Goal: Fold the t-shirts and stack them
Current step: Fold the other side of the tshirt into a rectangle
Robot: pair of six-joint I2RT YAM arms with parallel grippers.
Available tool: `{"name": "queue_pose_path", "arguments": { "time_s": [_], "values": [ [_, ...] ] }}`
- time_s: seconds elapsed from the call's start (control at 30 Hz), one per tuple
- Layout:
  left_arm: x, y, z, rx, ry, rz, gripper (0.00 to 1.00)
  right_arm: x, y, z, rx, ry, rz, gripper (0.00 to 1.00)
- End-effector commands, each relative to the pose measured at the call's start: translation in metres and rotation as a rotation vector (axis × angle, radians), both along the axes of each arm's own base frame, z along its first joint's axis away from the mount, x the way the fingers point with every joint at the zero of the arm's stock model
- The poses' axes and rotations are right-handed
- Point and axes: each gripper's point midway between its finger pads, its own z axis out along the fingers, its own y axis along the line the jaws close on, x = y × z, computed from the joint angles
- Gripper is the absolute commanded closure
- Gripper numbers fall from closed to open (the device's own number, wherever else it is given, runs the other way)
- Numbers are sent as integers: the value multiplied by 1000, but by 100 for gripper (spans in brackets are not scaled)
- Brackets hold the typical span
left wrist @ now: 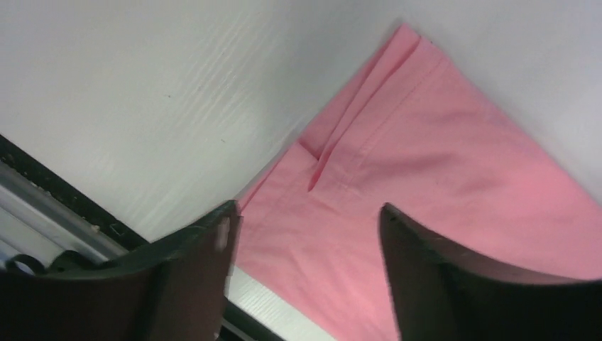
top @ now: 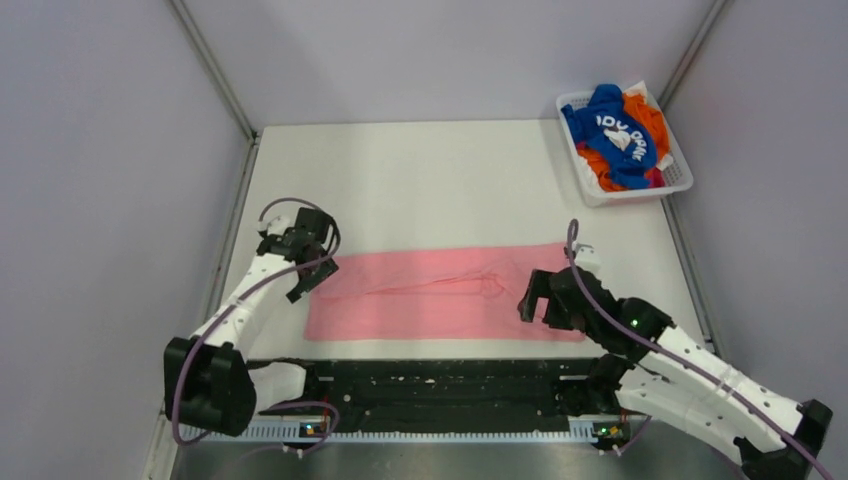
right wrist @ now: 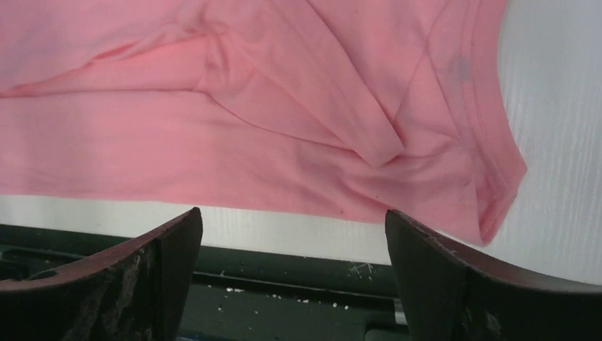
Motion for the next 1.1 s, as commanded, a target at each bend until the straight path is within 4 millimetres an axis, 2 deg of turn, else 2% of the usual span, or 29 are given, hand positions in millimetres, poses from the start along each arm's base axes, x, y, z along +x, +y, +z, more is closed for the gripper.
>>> {"name": "queue_pose_path", "arguments": {
  "time_s": [0.0, 0.03, 0.07, 0.1, 0.2, 0.23, 0.3, 0.4, 0.53, 0.67, 0.77, 0.83, 0.97, 1.07],
  "values": [
    [2, -2, 30, -20, -101, -32, 8, 17, 13, 40, 158, -176, -14, 1],
    [10, -11, 35, -57, -132, -79, 1, 28, 20, 53, 205, -244, -23, 1],
    [22, -25, 41, -117, -181, -130, 1, 42, 32, 70, 260, -328, -13, 1],
    [30, -44, 43, -203, -210, -198, 1, 51, 37, 78, 268, -379, -3, 1],
    [48, -93, 44, -404, -264, -381, 1, 85, 41, 74, 184, -401, -48, 1],
    [50, -103, 41, -448, -255, -413, 1, 97, 41, 67, 150, -373, -62, 1],
    [52, -108, 27, -474, -210, -419, 1, 119, 39, 52, 131, -300, -76, 1],
    [48, -105, 2, -458, -138, -395, 1, 147, 43, 30, 159, -233, -58, 1],
    [41, -97, -25, -432, -75, -360, 1, 168, 56, 8, 161, -200, -7, 1],
    [35, -92, -45, -411, -22, -337, 1, 161, 75, -16, 201, -113, 89, 1],
    [32, -89, -53, -398, 0, -320, 1, 147, 77, -33, 213, -57, 117, 1],
    [32, -87, -55, -390, 7, -314, 1, 136, 79, -38, 232, -33, 146, 1],
    [32, -85, -54, -376, 10, -307, 1, 113, 89, -30, 297, -30, 238, 1],
    [34, -77, -51, -340, 4, -290, 1, 75, 98, -24, 324, 20, 349, 1]
  ]
}}
